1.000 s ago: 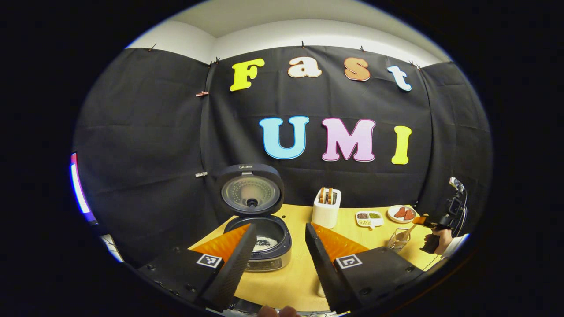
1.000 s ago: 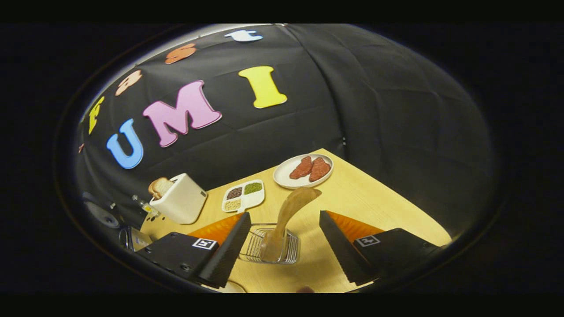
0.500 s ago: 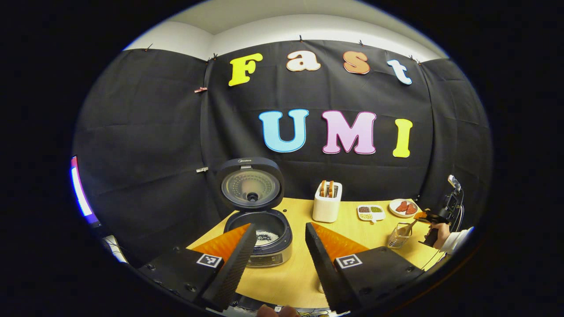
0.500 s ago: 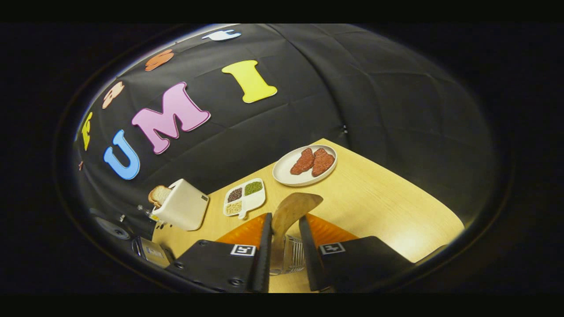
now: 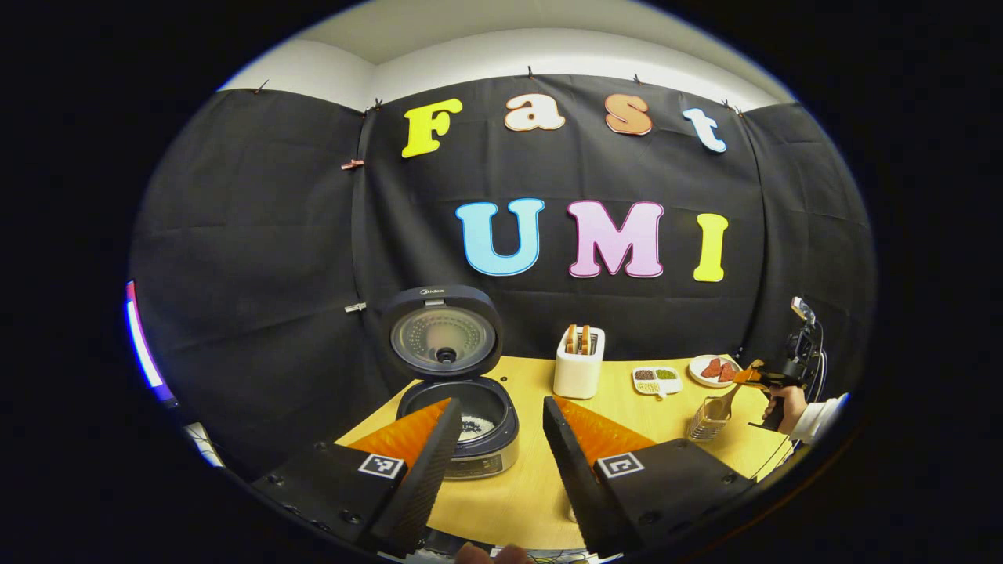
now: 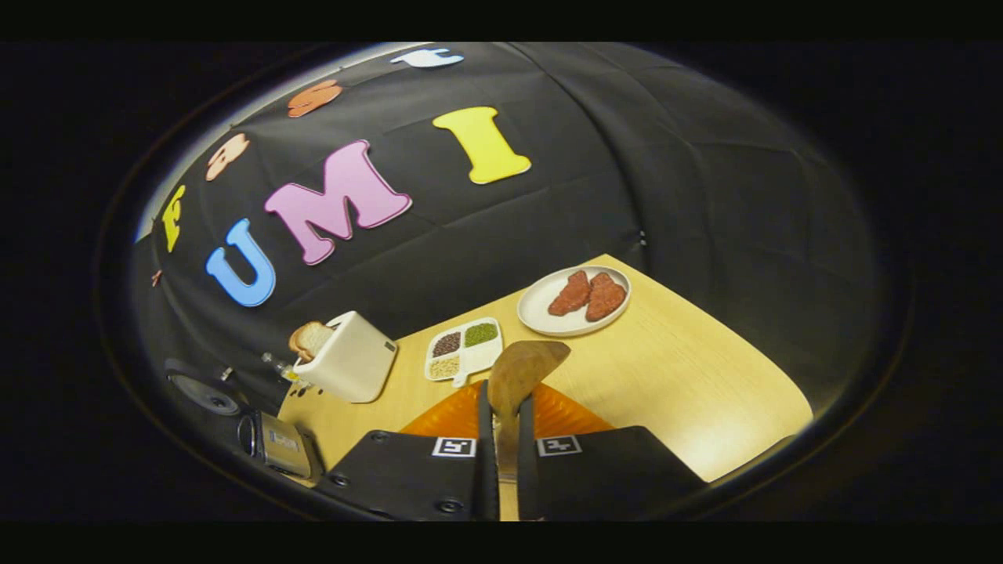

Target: Close the left gripper, press the button to open the rice cooker; take a wooden spoon from the chopstick holder with the right hand, scoop a spoonful of rice and pour it into the rice cooker, then put the wooden spoon back into the chopstick holder.

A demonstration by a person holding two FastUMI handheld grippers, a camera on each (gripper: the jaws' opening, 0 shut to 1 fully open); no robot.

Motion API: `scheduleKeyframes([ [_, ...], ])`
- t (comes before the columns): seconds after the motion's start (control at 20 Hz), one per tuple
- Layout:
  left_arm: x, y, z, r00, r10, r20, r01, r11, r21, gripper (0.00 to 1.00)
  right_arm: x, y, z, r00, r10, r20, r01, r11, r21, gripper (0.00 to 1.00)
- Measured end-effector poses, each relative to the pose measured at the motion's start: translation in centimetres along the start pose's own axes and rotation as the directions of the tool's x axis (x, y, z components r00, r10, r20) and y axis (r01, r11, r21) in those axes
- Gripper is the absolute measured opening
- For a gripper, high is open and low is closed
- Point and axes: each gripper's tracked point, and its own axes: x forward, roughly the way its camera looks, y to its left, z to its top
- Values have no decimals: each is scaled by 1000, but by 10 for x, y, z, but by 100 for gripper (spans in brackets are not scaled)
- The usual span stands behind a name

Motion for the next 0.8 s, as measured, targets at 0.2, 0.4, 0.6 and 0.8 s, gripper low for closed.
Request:
scheduleKeyframes([
  [0.2, 6, 6, -1, 1000, -23, 12, 24, 998, -58, 75, -57, 41, 20, 996, 85, 33, -83, 996, -42, 13],
  [0.4, 12, 17, -3, 998, -52, 28, 55, 993, -100, 75, -116, 95, 11, 982, 189, 4, -188, 980, -70, 13],
  [0.6, 17, 30, -8, 996, -81, 41, 86, 986, -146, 75, -161, 152, -32, 960, 272, -69, -278, 957, -86, 9],
  [0.8, 20, 45, -15, 993, -108, 42, 114, 976, -187, 79, -171, 177, -87, 955, 261, -144, -282, 947, -154, 13],
])
